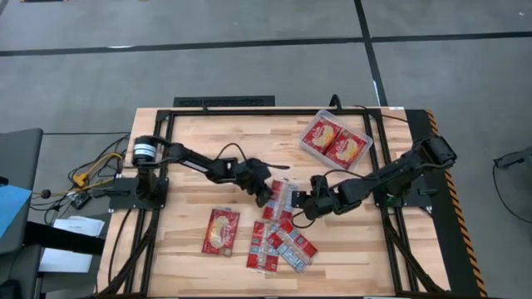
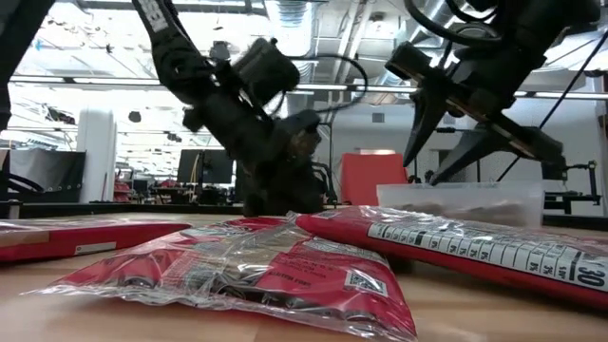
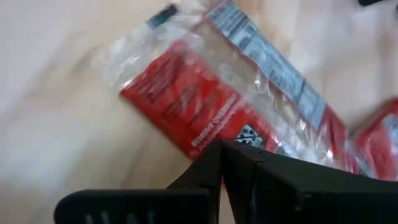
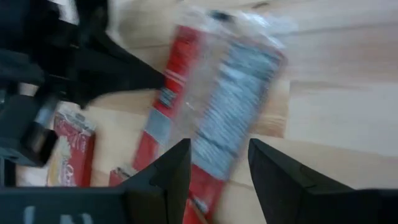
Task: Sort popcorn bags into baskets
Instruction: Put the red popcorn bag into the transparent bin
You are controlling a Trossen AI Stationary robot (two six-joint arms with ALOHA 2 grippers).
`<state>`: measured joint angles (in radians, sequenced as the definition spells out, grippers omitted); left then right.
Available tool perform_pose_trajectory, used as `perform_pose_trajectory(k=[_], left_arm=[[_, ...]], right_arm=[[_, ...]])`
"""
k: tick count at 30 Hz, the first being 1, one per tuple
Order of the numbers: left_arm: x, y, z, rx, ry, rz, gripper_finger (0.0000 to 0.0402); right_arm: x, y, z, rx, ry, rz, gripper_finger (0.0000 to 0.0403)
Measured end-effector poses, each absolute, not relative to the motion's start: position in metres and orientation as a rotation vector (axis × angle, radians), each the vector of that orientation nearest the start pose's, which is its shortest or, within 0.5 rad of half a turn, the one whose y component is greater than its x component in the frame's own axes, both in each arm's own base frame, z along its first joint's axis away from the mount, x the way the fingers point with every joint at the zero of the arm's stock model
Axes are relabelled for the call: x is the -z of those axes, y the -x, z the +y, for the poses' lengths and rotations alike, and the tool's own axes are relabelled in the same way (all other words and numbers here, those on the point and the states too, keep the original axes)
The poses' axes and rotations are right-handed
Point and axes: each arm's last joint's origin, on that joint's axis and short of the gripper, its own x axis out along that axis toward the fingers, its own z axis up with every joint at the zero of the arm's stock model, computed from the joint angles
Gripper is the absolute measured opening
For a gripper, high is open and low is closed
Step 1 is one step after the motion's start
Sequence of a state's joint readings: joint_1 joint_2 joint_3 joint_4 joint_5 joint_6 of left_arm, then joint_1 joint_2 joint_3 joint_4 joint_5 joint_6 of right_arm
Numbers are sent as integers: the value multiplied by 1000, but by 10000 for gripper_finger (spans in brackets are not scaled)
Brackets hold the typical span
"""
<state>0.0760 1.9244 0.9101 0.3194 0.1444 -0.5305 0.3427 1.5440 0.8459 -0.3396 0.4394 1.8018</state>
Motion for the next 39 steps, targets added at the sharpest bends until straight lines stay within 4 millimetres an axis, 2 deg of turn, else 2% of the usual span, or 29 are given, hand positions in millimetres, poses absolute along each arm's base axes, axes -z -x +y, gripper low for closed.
perform_pose_trajectory(k=[2,5,11,14,20,25,30,33,35,39], left_arm=[[-100,-367,22,-117,619,729,0],[-92,-369,22,-131,644,752,0],[-90,-367,24,-161,642,771,0],[-88,-366,24,-172,628,788,0],[-85,-365,23,-183,619,810,0],[-84,-365,23,-185,615,813,0],[-84,-364,23,-185,610,816,0],[-84,-364,23,-185,609,813,0],[-84,-364,23,-185,609,812,0],[-84,-364,23,-185,610,812,0]], right_arm=[[-176,-277,83,850,-1251,557,183],[-177,-279,81,834,-1250,553,183],[-174,-278,81,843,-1279,597,205],[-164,-280,85,867,-1286,615,230],[-132,-293,92,887,-1321,636,273],[-120,-305,90,871,-1340,588,281],[-116,-309,86,871,-1337,568,281],[-115,-311,83,869,-1320,560,269],[-115,-312,80,870,-1323,568,247],[-113,-310,79,881,-1316,579,166]])
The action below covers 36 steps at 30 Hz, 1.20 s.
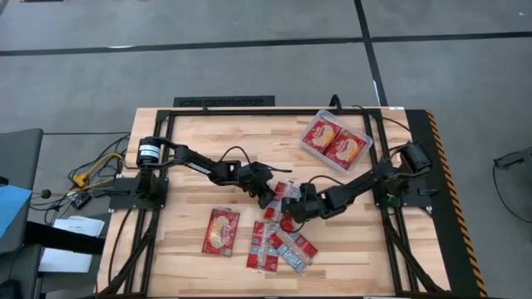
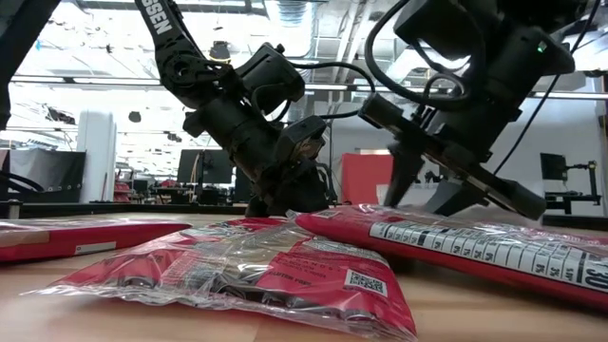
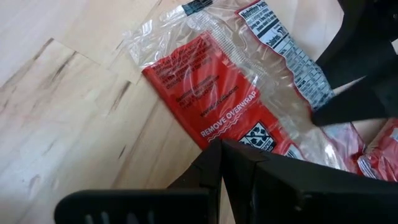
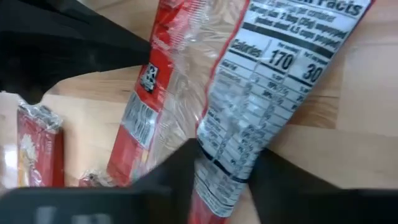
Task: Sort popcorn bags into baskets
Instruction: Put the red popcorn bag into the transparent bin
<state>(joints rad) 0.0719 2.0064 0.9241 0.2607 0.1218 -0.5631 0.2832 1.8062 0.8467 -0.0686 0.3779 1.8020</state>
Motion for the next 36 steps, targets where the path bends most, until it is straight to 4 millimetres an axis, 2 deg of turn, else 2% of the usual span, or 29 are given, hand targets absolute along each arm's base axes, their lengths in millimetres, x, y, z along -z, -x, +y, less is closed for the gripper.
perform_pose_trajectory(k=[4,6,10,13,16,20,24,27,31,34,36], left_arm=[[-88,-363,25,-168,629,814,0],[-95,-361,28,-169,639,808,0],[-111,-355,38,-195,647,808,0],[-130,-345,47,-211,658,823,0],[-156,-332,56,-227,674,817,0],[-199,-313,63,-254,664,740,0],[-238,-294,63,-311,622,609,0],[-257,-283,63,-373,580,541,0],[-266,-273,63,-411,550,525,0],[-266,-270,62,-416,532,547,0],[-264,-269,62,-415,526,571,0]], right_arm=[[-115,-310,79,878,-1313,574,61],[-116,-311,77,874,-1292,556,21],[-119,-313,73,872,-1297,535,20],[-128,-311,66,862,-1272,530,15],[-146,-309,52,844,-1241,510,6],[-181,-298,19,858,-1166,462,14],[-222,-275,-19,881,-1095,378,6],[-245,-245,-46,965,-1059,358,6],[-259,-203,-71,1122,-1032,382,13],[-262,-184,-86,1203,-1009,416,9],[-263,-180,-96,1202,-1013,416,6]])
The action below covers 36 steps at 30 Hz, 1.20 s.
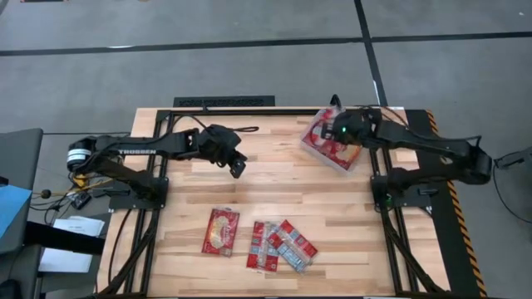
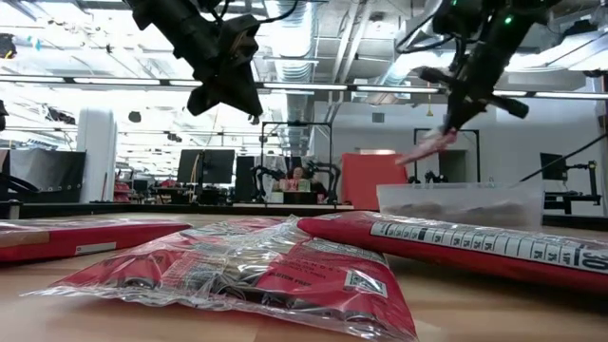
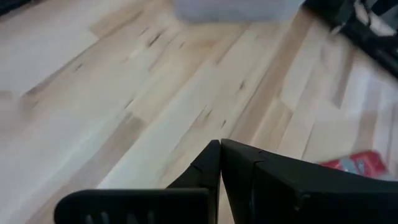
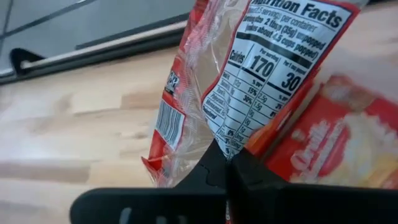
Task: Sort popcorn bags into baskets
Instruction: Put the red popcorn bag into the transparent bin
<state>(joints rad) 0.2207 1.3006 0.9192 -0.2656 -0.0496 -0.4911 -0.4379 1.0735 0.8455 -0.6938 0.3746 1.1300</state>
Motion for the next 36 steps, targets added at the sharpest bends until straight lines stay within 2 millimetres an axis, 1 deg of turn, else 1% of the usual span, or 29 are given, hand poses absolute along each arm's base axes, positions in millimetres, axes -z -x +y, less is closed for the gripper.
perform_pose_trajectory(k=[3,6,10,13,17,20,25,29,33,36], left_arm=[[-262,-271,62,-416,526,580,0],[-262,-271,62,-416,525,580,0],[-262,-271,62,-415,518,583,0],[-262,-271,62,-413,515,583,0],[-262,-271,62,-414,516,582,0],[-262,-271,62,-413,516,582,0],[-262,-271,62,-415,516,581,0],[-262,-271,62,-415,516,579,0],[-262,-271,62,-403,509,582,0],[-262,-271,61,-361,512,590,0]], right_arm=[[-259,-176,-111,1233,-1011,450,7],[-248,-178,-124,1257,-1036,504,17],[-234,-188,-137,1249,-1049,550,22],[-224,-195,-148,1244,-1071,549,18],[-211,-199,-158,1260,-1097,574,13],[-206,-200,-163,1271,-1105,582,24],[-203,-203,-164,1225,-1105,613,66],[-204,-202,-164,1195,-1096,632,116],[-215,-196,-162,1163,-1088,602,171],[-231,-187,-155,1154,-1078,555,204]])
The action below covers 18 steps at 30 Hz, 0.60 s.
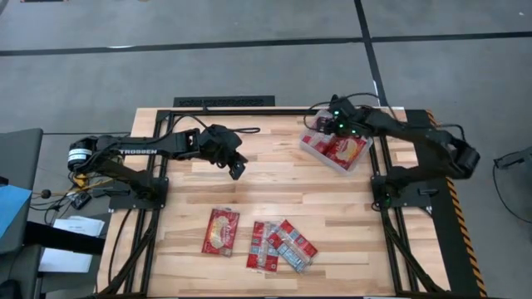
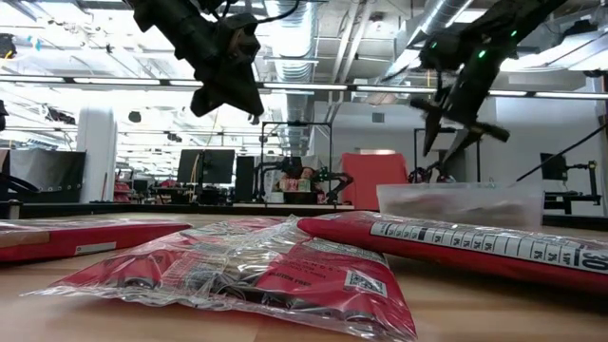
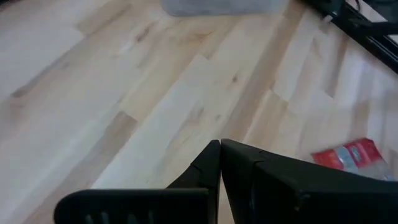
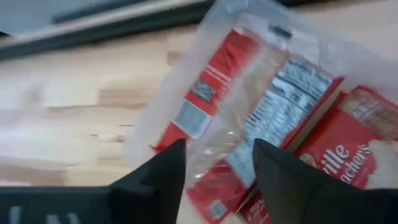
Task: Sort popcorn bags into baskets
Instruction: Put the red popcorn bag into the transparent bin
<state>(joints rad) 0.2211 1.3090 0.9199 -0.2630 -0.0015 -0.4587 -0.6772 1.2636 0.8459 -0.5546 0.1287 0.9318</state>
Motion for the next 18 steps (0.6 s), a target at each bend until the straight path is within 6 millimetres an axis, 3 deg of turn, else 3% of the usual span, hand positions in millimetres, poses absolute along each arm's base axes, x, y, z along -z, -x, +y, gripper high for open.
perform_pose_trajectory(k=[6,12,18], left_arm=[[-265,-274,58,-246,538,574,0],[-257,-288,41,-19,595,528,0],[-228,-318,-1,157,609,586,0]], right_arm=[[-266,-165,-122,1050,-1029,509,231],[-282,-165,-52,720,-997,629,222],[-278,-179,24,497,-935,746,214]])
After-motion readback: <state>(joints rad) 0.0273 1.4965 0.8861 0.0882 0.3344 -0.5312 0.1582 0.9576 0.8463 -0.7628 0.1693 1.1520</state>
